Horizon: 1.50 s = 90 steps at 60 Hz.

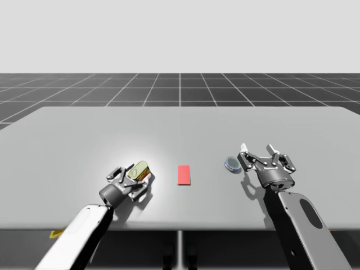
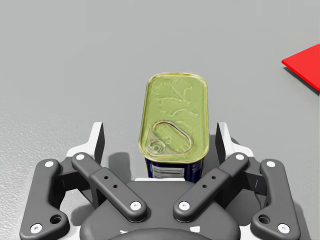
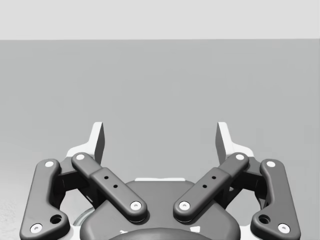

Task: Look at the card. If it is red, pick the object on the left. If it is green, pick the object on the right.

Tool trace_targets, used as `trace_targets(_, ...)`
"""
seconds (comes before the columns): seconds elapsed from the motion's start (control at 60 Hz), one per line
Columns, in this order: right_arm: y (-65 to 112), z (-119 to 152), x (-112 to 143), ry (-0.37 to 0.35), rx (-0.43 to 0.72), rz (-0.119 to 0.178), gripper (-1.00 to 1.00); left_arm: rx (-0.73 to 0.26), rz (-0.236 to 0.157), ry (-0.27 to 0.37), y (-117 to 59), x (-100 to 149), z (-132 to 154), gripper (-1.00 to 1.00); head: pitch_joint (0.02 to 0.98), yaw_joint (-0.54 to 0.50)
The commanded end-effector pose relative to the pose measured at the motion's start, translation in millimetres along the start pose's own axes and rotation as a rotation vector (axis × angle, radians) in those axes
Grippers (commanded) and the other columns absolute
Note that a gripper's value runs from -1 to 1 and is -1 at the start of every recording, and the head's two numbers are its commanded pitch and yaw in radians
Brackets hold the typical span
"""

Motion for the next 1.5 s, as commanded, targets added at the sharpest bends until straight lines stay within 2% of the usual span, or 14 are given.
trace_targets(0.017, -0.5, 0, 0, -0.001, -0.001, -0.001, -1.00, -0.014, 0.007, 0.023, -2.3, -3, -10, -1.00, 0.848, 0.27)
trace_targets(0.033, -0.6, 0, 0, -0.001, -0.001, -0.001, -1.00, -0.007, 0.011, 0.025, -2.9, -4, -9, -0.85, 0.847, 0.27)
trace_targets(0.05, -0.6, 0, 0, -0.001, -0.001, -0.002, -1.00, -0.007, 0.010, 0.027, -3.1, -5, -9, -0.50, 0.847, 0.27)
trace_targets(0.067, -0.7, 0, 0, -0.002, -0.001, -0.002, -1.00, -0.010, 0.013, 0.033, -3.4, -6, -8, 0.15, 0.847, 0.27)
trace_targets(0.083, -0.8, 0, 0, -0.002, -0.001, -0.002, -1.00, -0.011, 0.013, 0.036, -3.4, -7, -8, 0.43, 0.847, 0.27)
trace_targets(0.1, -0.8, 0, 0, -0.002, -0.001, -0.002, -1.00, -0.011, 0.014, 0.038, -3.5, -7, -8, 0.70, 0.848, 0.27)
trace_targets(0.133, -1.0, 0, 1, -0.002, -0.001, -0.003, -1.00, -0.011, 0.013, 0.045, -3.3, -9, -7, 0.93, 0.848, 0.27)
trace_targets(0.367, -1.1, 0, 1, -0.002, -0.001, -0.003, -1.00, -0.020, 0.016, 0.058, -4.0, -11, -6, 0.99, 0.819, 0.26)
trace_targets(0.733, -2.2, 0, 1, -0.004, -0.002, -0.004, -1.00, -0.032, 0.000, 0.066, -6.8, -15, -6, 1.00, 0.525, 0.28)
trace_targets(0.95, -2.5, 0, 0, -0.003, -0.001, -0.004, -1.00, -0.044, -0.004, 0.054, -7.4, -9, -5, 1.00, 0.452, 0.29)
trace_targets(1.083, -2.3, -1, -1, -0.003, 0.001, -0.002, -1.00, -0.045, -0.021, 0.017, -5.9, 12, 0, 1.00, 0.463, 0.29)
trace_targets(1.283, -2.8, -1, -1, -0.004, -0.001, -0.001, -1.00, -0.040, -0.053, -0.087, 4.9, 71, 10, 1.00, 0.462, 0.29)
trace_targets(1.5, -3.0, -2, 0, -0.007, -0.002, 0.001, -1.00, 0.001, -0.090, -0.156, 14.9, 111, 15, 1.00, 0.462, 0.29)
